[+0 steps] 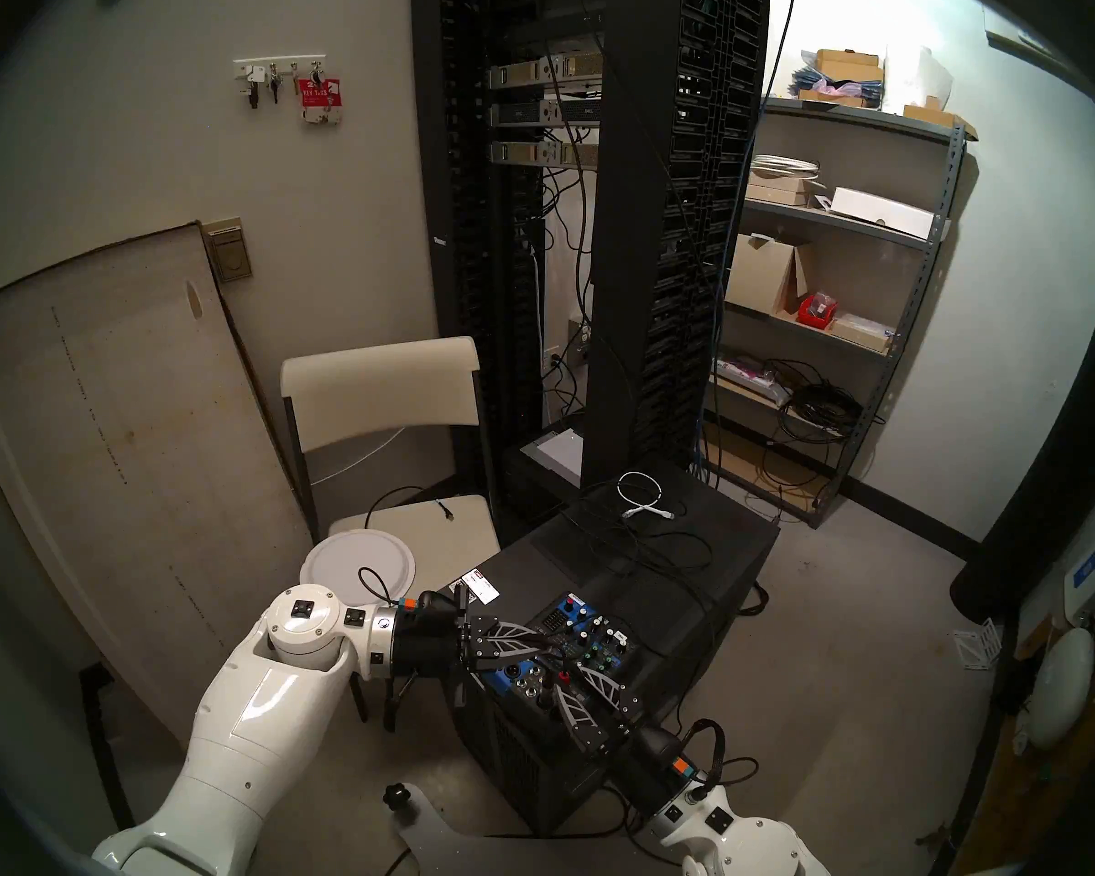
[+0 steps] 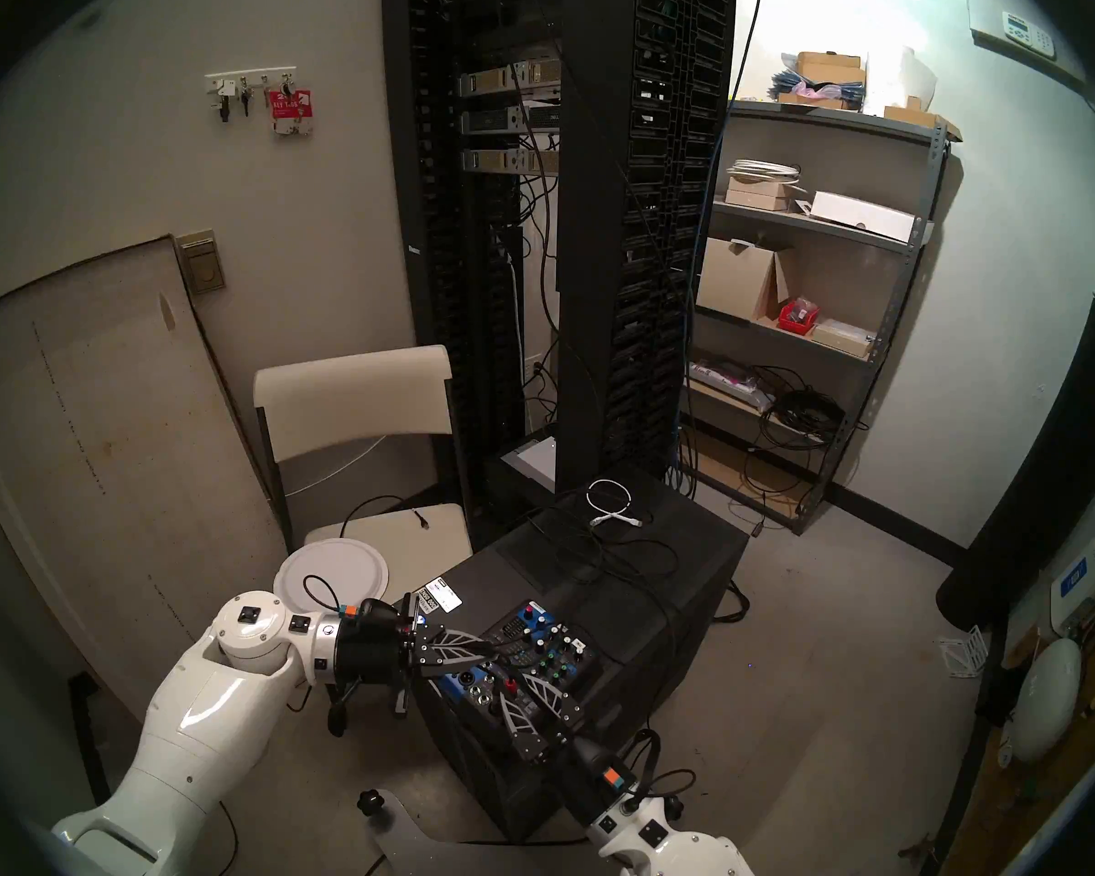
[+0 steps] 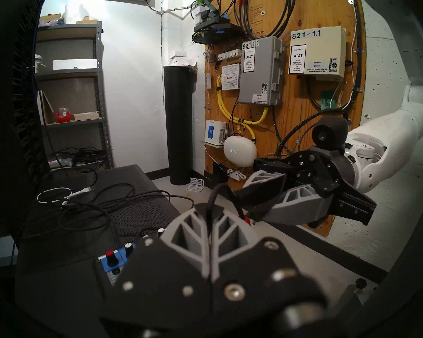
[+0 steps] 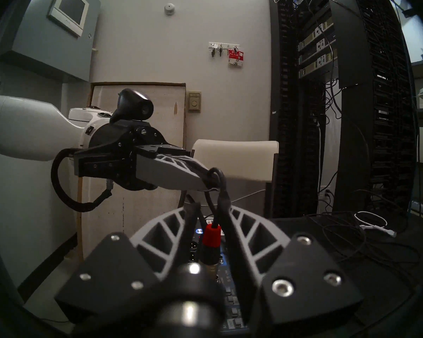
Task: Insert aux cable
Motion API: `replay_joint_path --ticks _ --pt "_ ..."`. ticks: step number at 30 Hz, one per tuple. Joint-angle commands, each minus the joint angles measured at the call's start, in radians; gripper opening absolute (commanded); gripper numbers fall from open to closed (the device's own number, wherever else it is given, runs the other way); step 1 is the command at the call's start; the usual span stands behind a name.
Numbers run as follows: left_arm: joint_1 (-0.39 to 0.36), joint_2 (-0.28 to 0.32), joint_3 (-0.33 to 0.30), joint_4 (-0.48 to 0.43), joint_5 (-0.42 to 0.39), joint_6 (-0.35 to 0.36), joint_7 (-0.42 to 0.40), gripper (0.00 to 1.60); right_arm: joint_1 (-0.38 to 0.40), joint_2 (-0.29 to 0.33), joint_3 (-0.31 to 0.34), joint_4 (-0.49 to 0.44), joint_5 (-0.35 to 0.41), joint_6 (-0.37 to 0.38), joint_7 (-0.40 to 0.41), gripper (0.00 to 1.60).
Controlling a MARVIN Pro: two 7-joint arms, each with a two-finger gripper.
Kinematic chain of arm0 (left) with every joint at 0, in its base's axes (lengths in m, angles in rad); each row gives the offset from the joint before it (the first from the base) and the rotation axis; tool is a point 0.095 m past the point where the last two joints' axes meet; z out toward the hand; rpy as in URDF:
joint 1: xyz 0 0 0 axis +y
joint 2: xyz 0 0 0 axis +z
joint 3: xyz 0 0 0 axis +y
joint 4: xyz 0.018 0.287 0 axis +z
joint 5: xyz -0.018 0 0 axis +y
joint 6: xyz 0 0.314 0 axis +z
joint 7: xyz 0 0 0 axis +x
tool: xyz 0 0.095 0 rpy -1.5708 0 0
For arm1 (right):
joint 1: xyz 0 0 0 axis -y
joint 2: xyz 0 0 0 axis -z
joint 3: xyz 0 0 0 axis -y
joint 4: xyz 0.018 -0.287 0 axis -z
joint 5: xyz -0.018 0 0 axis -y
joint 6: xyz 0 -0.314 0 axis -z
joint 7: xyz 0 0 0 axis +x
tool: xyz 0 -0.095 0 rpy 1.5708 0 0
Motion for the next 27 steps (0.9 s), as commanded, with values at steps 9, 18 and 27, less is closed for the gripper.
replay_joint_path --ticks 9,18,27 --pt "0.002 -0.009 0.003 -0.015 -0.002 0.001 0.000 0.00 0.001 0.006 -0.003 -0.039 0.027 0.015 0.010 0.78" --pt "0.005 -0.009 0.000 -0.017 -0.002 0.000 0.000 0.00 0.016 -0.001 -0.002 -0.004 0.016 0.009 0.009 0.77" --pt "0.009 -0.008 -0.004 -0.019 -0.002 -0.002 -0.001 0.00 0.019 -0.003 -0.001 -0.007 0.006 0.015 0.006 0.39"
